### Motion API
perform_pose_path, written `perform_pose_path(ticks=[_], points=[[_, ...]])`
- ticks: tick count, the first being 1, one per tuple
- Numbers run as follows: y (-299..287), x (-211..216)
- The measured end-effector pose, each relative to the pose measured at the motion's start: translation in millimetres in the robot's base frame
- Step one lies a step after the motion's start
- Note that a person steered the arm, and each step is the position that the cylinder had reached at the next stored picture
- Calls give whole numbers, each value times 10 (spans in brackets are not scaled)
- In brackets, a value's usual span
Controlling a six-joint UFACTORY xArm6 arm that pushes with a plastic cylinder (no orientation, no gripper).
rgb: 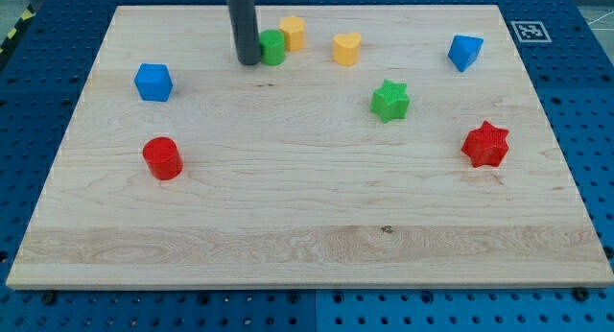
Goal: Move the green star slightly right
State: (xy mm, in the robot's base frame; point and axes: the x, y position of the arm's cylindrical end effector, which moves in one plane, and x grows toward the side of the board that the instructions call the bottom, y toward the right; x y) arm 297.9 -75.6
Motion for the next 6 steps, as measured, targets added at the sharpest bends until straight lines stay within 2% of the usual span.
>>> perform_pose_path(ticks=[2, 3, 4, 5, 6], points=[[77, -94], [58, 368], [596, 991], [1347, 993], [1559, 911]])
